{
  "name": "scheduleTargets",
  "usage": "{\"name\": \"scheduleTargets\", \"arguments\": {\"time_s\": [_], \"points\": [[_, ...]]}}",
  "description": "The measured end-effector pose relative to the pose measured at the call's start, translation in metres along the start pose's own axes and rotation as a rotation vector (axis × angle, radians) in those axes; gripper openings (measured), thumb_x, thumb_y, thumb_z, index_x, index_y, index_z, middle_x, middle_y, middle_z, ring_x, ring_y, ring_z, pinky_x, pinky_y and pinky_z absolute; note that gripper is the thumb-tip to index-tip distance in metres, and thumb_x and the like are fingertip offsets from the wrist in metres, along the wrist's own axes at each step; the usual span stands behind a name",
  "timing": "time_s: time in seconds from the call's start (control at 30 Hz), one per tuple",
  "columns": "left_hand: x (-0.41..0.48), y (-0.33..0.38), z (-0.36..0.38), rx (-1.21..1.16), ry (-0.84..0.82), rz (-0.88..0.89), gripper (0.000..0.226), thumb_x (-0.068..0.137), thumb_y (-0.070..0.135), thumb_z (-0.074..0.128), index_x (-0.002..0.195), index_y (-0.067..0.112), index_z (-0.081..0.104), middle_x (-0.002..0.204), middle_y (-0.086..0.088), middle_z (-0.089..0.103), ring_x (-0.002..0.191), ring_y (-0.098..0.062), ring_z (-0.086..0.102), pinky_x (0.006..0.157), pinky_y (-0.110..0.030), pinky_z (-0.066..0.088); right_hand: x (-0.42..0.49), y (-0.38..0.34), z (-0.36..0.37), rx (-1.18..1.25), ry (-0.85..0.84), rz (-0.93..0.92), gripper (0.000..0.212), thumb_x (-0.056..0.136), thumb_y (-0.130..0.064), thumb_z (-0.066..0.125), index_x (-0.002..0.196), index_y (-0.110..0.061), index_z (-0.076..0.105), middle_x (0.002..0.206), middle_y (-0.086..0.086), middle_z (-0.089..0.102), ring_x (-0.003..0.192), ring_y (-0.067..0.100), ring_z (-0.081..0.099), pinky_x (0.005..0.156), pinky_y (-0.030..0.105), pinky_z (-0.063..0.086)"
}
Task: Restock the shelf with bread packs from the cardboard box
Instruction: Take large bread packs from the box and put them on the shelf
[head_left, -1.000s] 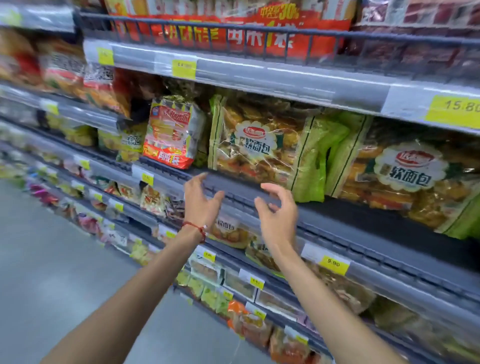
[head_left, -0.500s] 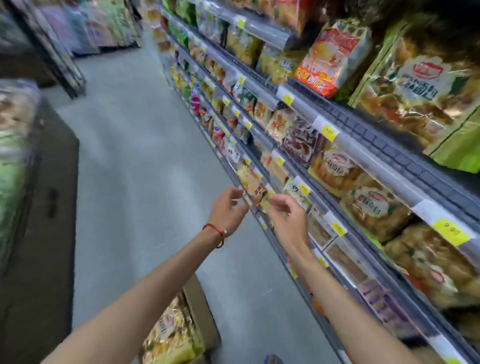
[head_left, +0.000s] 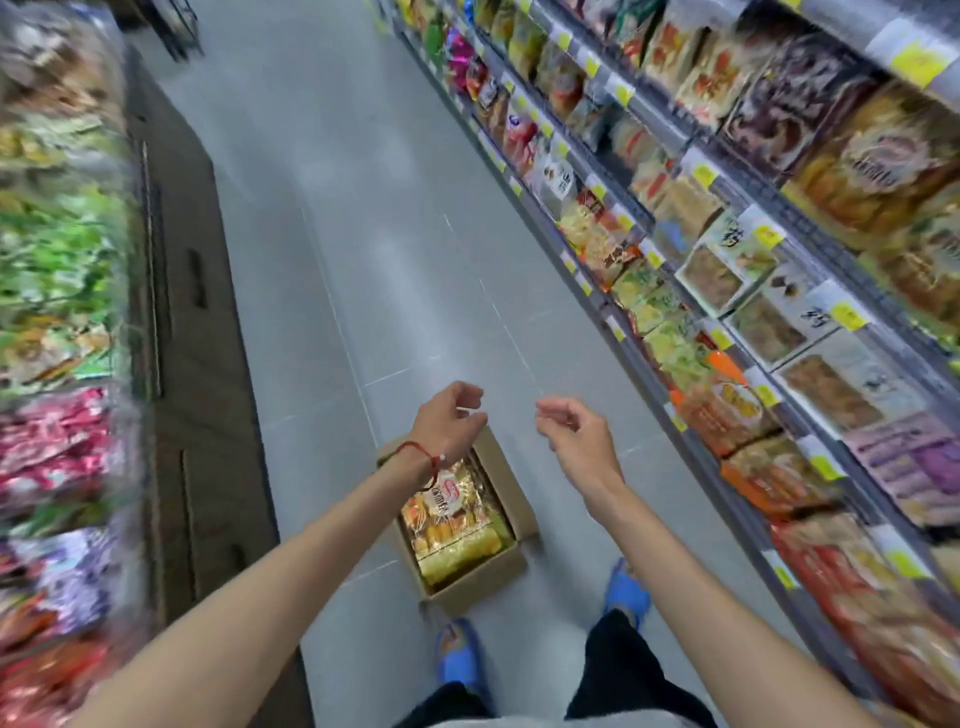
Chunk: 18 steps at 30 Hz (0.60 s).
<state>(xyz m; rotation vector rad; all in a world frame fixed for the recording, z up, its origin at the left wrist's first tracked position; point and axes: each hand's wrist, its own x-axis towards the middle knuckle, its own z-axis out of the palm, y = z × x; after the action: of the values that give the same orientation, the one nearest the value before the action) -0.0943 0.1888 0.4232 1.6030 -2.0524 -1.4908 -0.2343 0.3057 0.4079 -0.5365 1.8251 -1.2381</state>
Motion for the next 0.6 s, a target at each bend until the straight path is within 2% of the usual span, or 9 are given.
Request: {"name": "scheduleTargets", "arguments": {"time_s": [0.13,0.2,0.27,0.33,0.4,0.53,0.6], "points": [[-0.004,-0.036,-0.022,0.058,-0.059,-0.012,0.031,0.093,0.014,0.062,0.123,0.013,0.059,0.117,-0.003,0.066,0.106,-0.019,0.063,0.093,-0.034,0.053,-0.019,0.024,0.033,0.012,-0.014,0.142,0.017,0.095,-0.012,0.066,0.099,-0.029,0.07,0.101,-0.008,0.07,0.099,0.01,0.064,0.092,0.029,0.051],[0.001,-0.053,-0.025,0.088,-0.1,-0.02,0.026,0.093,0.011,0.06,0.119,0.015,0.059,0.113,0.0,0.065,0.103,-0.017,0.062,0.084,-0.029,0.054,-0.026,0.037,0.045,0.012,-0.044,0.222,0.017,0.096,-0.015,0.065,0.108,-0.026,0.071,0.106,-0.006,0.07,0.1,0.009,0.065,0.086,0.027,0.051],[0.008,-0.067,-0.021,0.116,-0.122,-0.046,0.025,0.094,0.011,0.059,0.119,0.015,0.058,0.109,0.002,0.062,0.098,-0.015,0.06,0.073,-0.02,0.051,-0.028,0.052,0.051,0.01,-0.073,0.287,0.024,0.096,-0.016,0.064,0.119,-0.021,0.07,0.113,-0.007,0.069,0.104,0.009,0.064,0.09,0.027,0.05],[0.016,-0.081,-0.013,0.159,-0.152,-0.065,0.027,0.094,0.013,0.059,0.121,0.014,0.059,0.114,-0.001,0.064,0.099,-0.016,0.061,0.079,-0.026,0.054,-0.024,0.067,0.053,0.014,-0.074,0.342,0.027,0.098,-0.016,0.063,0.124,-0.019,0.068,0.115,-0.007,0.068,0.107,0.008,0.062,0.096,0.029,0.051],[0.027,-0.097,-0.001,0.204,-0.189,-0.097,0.027,0.094,0.014,0.058,0.121,0.014,0.061,0.117,-0.004,0.065,0.102,-0.018,0.062,0.087,-0.035,0.056,-0.015,0.083,0.052,0.029,-0.061,0.396,0.026,0.098,-0.017,0.062,0.123,-0.018,0.068,0.11,-0.006,0.068,0.102,0.009,0.063,0.091,0.028,0.051],[0.048,-0.129,0.018,0.282,-0.263,-0.169,0.027,0.095,0.013,0.056,0.122,0.012,0.061,0.118,-0.004,0.065,0.104,-0.02,0.062,0.083,-0.029,0.052,0.005,0.117,0.051,0.044,-0.06,0.471,0.025,0.098,-0.018,0.062,0.122,-0.019,0.067,0.09,-0.009,0.062,0.08,0.005,0.055,0.086,0.029,0.046],[0.059,-0.147,0.025,0.314,-0.297,-0.198,0.029,0.095,0.014,0.056,0.124,0.01,0.06,0.121,-0.005,0.064,0.107,-0.021,0.061,0.085,-0.029,0.05,0.013,0.132,0.055,0.058,-0.066,0.506,0.016,0.098,-0.019,0.062,0.112,-0.025,0.067,0.087,-0.01,0.06,0.075,0.004,0.052,0.086,0.03,0.044]]}}
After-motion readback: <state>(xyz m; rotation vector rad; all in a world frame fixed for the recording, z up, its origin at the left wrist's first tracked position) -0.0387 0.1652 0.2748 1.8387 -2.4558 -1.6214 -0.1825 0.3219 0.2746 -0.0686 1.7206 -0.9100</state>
